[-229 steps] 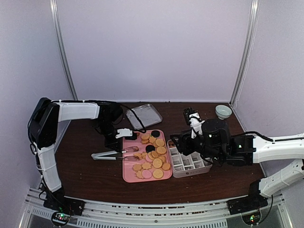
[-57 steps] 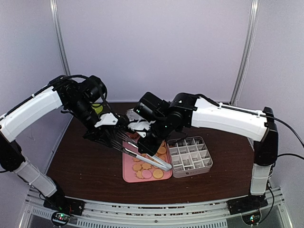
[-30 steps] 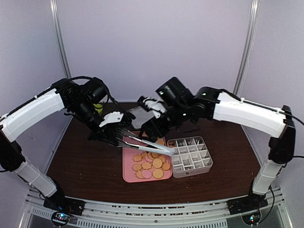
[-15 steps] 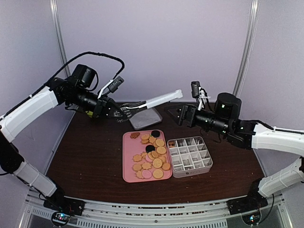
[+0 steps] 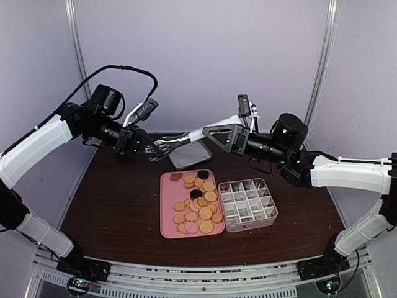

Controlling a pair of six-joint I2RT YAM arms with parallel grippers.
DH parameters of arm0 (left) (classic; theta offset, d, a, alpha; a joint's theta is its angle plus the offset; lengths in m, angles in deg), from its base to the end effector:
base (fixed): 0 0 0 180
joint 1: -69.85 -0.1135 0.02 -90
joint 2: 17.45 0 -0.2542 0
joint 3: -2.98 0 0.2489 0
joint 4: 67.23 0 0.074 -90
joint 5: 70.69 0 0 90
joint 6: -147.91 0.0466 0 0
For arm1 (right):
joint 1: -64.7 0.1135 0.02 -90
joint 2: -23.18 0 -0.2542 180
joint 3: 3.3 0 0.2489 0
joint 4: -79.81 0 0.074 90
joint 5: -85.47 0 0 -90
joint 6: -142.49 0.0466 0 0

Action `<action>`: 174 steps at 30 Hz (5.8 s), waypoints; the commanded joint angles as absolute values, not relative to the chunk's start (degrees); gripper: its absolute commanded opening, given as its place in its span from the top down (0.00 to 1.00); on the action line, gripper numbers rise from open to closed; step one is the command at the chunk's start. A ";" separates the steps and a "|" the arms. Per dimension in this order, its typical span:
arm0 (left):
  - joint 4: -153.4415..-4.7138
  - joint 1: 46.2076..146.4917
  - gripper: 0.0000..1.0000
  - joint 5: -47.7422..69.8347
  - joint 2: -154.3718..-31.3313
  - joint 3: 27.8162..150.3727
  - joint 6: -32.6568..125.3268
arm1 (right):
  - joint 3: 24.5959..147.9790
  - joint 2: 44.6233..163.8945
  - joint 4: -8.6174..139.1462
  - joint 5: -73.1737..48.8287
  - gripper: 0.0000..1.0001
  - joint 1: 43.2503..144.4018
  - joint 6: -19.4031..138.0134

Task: Pack the cookies
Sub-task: Pass from the left arm to the right, then pick up the fake cookies from the plate.

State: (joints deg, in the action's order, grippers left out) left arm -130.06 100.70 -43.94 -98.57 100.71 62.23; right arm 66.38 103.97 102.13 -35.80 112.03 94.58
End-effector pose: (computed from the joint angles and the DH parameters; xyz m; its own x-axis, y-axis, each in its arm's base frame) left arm 0.2233 -0.1819 0.3672 -0.5607 0.3744 -0.7385 0.8058 0.0415 -0.5908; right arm 0.2094 0.2629 0.3386 -0.5548 0.2434 -0.7956 -0.8108 0.0563 0.5826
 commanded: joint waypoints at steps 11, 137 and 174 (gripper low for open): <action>-132.80 100.88 1.00 -46.41 -96.70 102.68 68.58 | 67.53 102.88 104.56 -51.51 0.28 107.85 98.24; -130.73 77.41 0.03 -3.40 -92.85 83.08 77.26 | 94.12 126.92 50.68 6.14 0.61 132.71 60.34; -132.03 77.36 0.05 -4.18 -93.80 84.59 77.03 | 84.34 105.21 50.56 6.72 0.94 121.76 62.17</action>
